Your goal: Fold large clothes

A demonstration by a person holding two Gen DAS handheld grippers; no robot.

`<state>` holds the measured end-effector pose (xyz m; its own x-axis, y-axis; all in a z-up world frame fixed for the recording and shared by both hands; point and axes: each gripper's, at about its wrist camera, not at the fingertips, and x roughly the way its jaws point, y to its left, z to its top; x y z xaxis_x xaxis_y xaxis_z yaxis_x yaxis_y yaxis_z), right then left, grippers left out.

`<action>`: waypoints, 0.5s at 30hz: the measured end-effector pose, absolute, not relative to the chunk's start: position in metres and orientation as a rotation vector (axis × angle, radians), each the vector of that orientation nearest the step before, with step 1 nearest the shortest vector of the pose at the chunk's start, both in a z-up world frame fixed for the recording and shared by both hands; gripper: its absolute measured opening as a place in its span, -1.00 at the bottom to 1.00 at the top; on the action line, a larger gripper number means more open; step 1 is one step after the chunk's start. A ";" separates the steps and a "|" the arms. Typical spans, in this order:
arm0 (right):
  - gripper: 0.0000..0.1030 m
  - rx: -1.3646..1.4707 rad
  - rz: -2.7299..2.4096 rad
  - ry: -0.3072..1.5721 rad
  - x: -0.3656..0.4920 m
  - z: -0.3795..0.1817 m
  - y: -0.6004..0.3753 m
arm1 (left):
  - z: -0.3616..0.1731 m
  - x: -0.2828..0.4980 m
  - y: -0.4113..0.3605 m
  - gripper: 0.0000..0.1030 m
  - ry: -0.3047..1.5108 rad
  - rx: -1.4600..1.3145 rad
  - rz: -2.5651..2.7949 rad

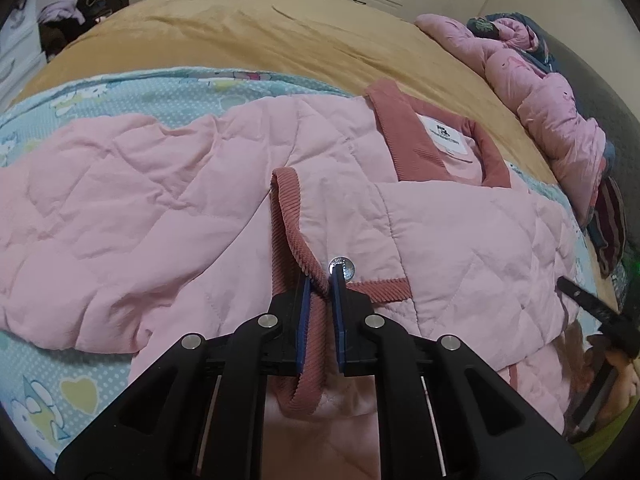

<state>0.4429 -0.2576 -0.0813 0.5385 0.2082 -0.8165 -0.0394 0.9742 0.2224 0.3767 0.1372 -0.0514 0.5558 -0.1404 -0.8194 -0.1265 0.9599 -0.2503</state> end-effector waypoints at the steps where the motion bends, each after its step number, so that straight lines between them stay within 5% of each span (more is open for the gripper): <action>1: 0.82 0.202 0.165 0.976 0.438 -0.075 -0.258 | -0.050 0.375 0.137 -0.91 0.986 -0.292 -0.011; 6: 0.90 0.191 0.182 0.925 0.417 -0.052 -0.252 | -0.035 0.367 0.134 -0.70 0.968 -0.280 -0.014; 15: 0.92 0.140 0.250 0.826 0.384 -0.001 -0.217 | 0.000 0.343 0.133 0.59 0.906 -0.259 -0.017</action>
